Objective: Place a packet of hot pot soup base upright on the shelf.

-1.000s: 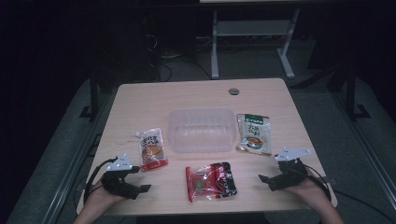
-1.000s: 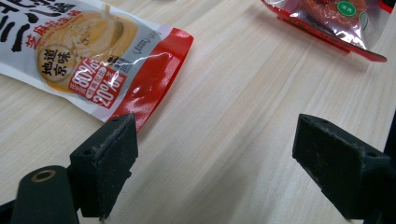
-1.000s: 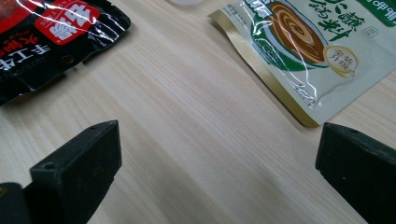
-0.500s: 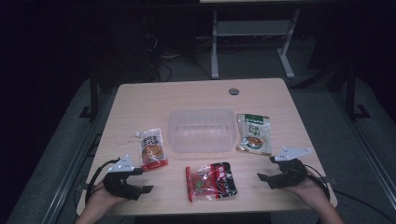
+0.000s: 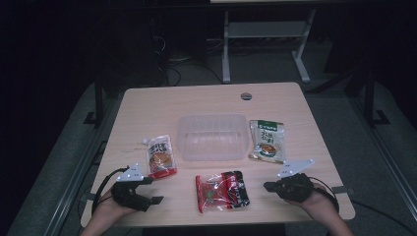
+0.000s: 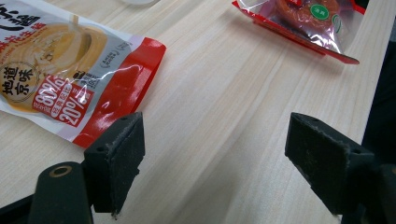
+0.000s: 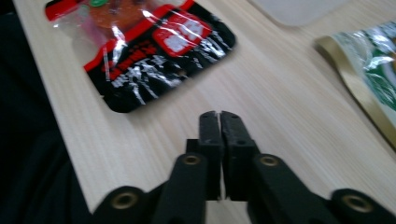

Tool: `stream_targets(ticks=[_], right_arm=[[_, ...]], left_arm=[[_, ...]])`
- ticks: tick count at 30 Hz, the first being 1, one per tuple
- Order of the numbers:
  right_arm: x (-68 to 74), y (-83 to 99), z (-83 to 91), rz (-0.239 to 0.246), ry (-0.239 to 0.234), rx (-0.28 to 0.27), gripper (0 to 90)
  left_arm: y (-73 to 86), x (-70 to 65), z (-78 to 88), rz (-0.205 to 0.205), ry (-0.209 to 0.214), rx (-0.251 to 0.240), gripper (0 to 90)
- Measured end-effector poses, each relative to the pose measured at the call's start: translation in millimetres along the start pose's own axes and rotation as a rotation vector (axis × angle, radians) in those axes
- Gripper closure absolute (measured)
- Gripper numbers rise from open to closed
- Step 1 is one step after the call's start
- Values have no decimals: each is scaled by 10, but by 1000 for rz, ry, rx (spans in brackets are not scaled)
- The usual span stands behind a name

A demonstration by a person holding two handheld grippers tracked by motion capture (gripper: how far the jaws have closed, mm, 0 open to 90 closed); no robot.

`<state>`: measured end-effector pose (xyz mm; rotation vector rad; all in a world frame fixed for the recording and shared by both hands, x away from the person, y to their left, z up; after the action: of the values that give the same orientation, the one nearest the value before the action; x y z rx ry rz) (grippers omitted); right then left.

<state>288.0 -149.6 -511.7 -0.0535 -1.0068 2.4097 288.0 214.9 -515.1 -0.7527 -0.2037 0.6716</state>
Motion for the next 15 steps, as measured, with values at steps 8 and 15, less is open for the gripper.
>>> stream_targets(ticks=[8, 15], right_arm=[[226, -120, -119, 54, -69, -4, 896], [373, -173, -187, 65, -116, 4, 895]], left_arm=[[0, -17, -10, -21, 5, 5, 193], [-2, -39, -33, -16, 12, 8, 193]])
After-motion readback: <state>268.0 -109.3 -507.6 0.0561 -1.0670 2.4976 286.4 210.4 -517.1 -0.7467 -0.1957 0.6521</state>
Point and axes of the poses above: each handheld gripper's, and its own axes: z roughly backward along the jaws, y roughly out of its underside, x roughly to its left, the point moved 10 cm from there along -z, roughly forward along the jaws, and after that the axes turned 6 degrees about -y, right-handed, at the moved point
